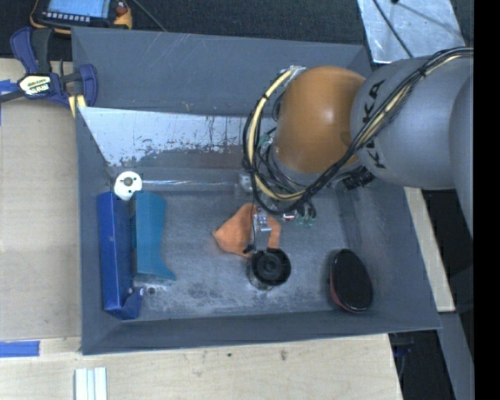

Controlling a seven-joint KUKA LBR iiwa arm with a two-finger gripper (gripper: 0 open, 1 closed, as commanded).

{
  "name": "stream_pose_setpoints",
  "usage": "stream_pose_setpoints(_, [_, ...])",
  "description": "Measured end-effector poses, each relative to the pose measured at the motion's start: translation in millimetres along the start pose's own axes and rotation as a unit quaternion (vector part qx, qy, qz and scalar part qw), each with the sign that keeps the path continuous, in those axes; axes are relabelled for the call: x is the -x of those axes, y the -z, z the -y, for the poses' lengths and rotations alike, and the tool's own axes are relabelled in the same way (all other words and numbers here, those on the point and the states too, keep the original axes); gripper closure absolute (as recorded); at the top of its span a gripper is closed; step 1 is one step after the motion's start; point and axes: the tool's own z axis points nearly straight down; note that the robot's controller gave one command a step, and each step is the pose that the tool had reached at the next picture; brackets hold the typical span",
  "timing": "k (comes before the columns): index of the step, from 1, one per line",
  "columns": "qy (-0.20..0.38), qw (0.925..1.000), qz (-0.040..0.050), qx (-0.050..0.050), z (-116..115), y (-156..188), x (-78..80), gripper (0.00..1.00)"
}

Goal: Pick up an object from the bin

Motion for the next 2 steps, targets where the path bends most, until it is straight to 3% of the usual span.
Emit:
stream_pose_setpoints(1, [-0.016, 0.9999, 0.0000, 0.001, -0.4, -40.3, 15.2, 1.00])
stream_pose_setpoints(2, [-0.016, 0.9999, 0.0000, 0.001, -0.4, -40.3, 15.2, 1.00])
